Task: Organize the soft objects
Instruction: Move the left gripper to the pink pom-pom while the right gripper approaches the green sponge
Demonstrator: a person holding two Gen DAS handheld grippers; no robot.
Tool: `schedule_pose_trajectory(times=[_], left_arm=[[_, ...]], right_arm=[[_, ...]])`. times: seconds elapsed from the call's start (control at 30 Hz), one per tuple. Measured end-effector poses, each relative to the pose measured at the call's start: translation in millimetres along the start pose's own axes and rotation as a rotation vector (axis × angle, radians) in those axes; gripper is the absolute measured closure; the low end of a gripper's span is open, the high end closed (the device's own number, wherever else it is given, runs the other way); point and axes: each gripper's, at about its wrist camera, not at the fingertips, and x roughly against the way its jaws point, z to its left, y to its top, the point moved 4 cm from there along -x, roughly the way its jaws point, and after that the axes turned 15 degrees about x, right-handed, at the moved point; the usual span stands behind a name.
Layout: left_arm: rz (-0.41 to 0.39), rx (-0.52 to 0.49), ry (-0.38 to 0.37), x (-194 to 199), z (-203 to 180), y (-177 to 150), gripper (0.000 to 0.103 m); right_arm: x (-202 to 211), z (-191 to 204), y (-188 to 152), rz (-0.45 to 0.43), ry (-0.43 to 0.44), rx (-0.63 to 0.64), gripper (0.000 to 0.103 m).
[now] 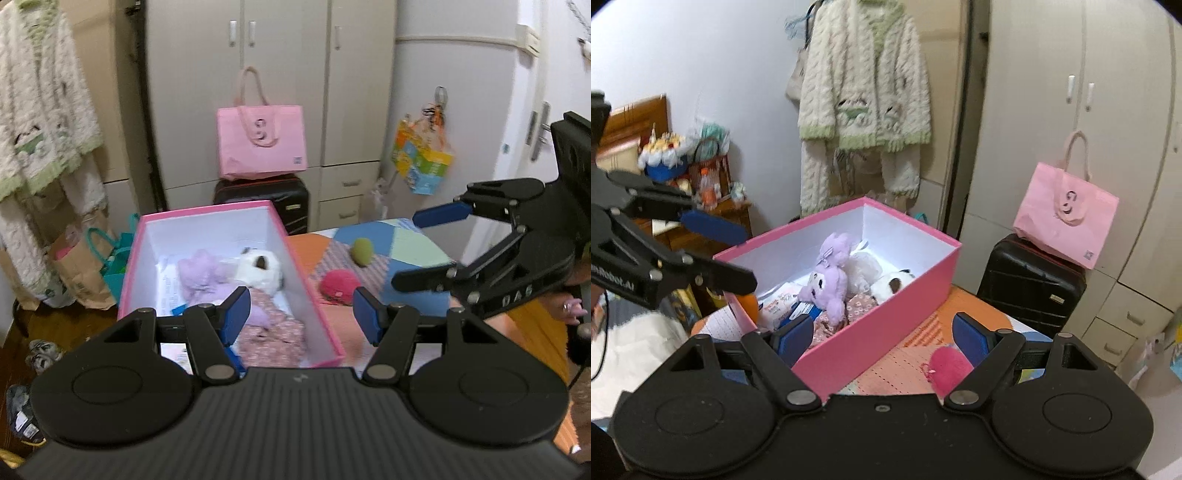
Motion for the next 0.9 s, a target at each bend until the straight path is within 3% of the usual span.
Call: schedule_pose_trajectory(times=[0.17, 0.37, 0.6, 0.9], left_arm=[[0.009, -0.051, -0.042, -4.7, -31.5, -7.7, 0.043], [0.005, -0.066, -0.042, -29.5, -64.9, -12.2, 0.042], [0.005, -0.09, -0.01, -69.9, -102.4, -26.0, 0.042], [0.001, -0.042, 0.126, -130.4, -109.0, -38.6, 0.042]], right_arm=[[29.0, -19.9, -21.8, -0.049, -0.043, -0.064, 0.017], [24.3, -50.9, -66.3, -0.075, -0.148, -0.179, 0.017], [15.6, -88.2, -103.5, -0.172, -0.091, -0.279, 0.017], [-8.3, -114.4, -127.2, -0.173, 0.001, -0.294, 0.017]])
